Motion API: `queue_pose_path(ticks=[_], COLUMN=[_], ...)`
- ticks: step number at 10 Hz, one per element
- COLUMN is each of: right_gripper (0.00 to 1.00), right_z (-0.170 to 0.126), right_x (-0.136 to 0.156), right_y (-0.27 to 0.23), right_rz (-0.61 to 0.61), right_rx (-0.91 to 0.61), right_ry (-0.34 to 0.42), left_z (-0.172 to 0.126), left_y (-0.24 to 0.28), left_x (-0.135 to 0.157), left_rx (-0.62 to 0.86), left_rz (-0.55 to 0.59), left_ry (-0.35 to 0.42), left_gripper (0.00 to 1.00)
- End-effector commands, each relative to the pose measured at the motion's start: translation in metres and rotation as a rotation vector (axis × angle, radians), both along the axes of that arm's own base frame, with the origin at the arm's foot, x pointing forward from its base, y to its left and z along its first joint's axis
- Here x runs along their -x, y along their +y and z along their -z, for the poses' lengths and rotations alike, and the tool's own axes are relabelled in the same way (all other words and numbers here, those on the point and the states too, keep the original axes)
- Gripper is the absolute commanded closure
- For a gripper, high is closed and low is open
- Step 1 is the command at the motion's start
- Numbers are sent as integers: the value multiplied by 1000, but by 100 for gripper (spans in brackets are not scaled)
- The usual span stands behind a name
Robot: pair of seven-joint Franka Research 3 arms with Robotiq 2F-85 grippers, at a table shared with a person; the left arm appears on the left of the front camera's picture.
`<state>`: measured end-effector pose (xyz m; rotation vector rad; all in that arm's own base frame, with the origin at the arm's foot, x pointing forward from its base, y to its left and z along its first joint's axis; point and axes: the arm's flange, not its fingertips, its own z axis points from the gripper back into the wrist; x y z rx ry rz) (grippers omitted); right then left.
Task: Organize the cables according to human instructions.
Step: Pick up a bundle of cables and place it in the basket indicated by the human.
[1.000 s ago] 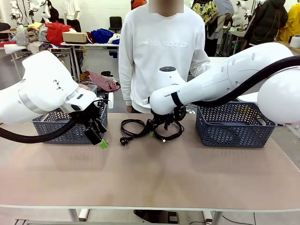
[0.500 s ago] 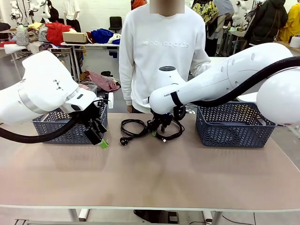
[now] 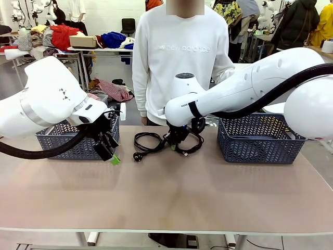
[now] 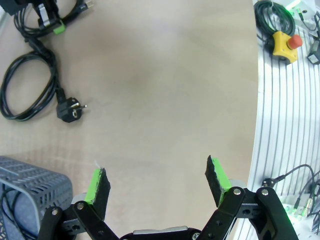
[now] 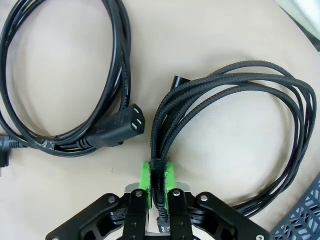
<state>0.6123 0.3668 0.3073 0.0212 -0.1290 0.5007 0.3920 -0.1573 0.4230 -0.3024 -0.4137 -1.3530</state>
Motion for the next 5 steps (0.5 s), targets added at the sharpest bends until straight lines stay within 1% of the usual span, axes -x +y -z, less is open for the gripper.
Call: queue_pose_path(ticks=[1,3,5], right_gripper=[100,100,100], right_z=[0,-1,-8], right_x=[-3,-5,-8], right_y=[1,-2,-8], right_rz=[88,148,213], right_rx=[14,15,50], right_ry=[3,15,-24], left_z=[-1,-1,-1], left_y=[2,2,2], left_x=[1,1,1], left_rx=[1,1,1], left_rz=[-3,-3,-3], left_ry=[8,8,8], left_gripper=[0,0,0])
